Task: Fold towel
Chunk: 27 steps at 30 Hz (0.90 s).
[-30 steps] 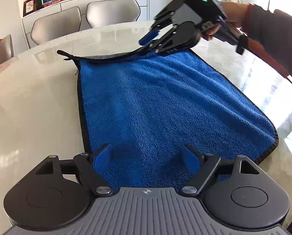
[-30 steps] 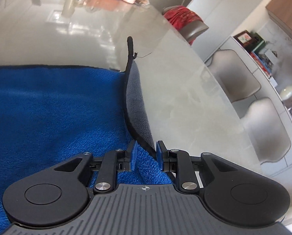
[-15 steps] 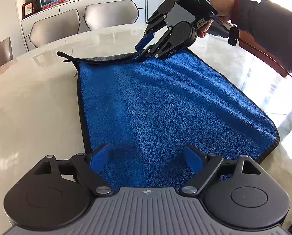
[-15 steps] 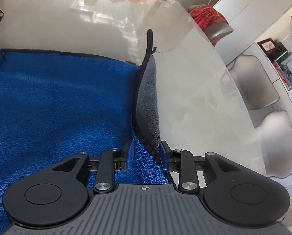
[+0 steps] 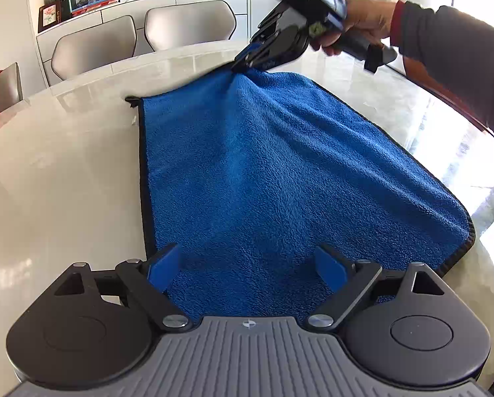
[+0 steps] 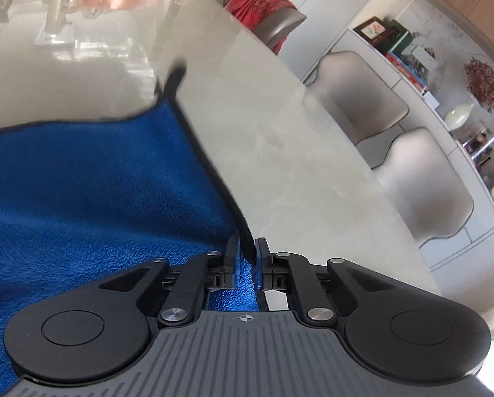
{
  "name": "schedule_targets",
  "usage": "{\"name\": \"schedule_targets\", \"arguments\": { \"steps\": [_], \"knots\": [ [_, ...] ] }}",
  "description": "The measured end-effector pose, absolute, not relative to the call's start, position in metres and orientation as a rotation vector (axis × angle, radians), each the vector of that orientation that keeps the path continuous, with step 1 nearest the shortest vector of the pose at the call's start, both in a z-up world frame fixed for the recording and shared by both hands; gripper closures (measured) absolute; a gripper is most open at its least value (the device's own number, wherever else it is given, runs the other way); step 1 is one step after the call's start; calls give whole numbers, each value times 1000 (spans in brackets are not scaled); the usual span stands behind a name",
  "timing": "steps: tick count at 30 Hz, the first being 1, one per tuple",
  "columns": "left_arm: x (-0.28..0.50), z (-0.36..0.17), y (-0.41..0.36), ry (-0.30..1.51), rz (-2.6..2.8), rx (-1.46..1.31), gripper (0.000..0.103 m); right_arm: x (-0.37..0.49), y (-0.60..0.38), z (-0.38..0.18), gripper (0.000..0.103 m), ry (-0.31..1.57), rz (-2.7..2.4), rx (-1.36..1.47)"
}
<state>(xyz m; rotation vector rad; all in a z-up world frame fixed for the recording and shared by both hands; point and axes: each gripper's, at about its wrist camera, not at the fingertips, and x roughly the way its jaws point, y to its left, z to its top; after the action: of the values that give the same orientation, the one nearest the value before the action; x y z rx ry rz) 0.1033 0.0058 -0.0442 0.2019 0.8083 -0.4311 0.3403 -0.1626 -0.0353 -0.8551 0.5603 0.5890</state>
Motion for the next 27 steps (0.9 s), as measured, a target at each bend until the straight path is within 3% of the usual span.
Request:
{"name": "schedule_targets", "arguments": {
  "steps": [3,4,8,14,27],
  "knots": [
    [103,-44,6,811,-428,201,10,339,-170,-36,67,545,543,-871],
    [103,-44,6,811,-429,201,10,339,-173,-36,66,540,528,-876],
    [103,-43,7,809,-430,202,10,340,-187,-35,66,535,458,-878],
    [103,-44,7,808,-432,203,10,353,-238,-40,66,740,381,-666],
    [108,-44,5,819,-419,213,7,336,-228,-58,66,683,286,-822]
  ]
}}
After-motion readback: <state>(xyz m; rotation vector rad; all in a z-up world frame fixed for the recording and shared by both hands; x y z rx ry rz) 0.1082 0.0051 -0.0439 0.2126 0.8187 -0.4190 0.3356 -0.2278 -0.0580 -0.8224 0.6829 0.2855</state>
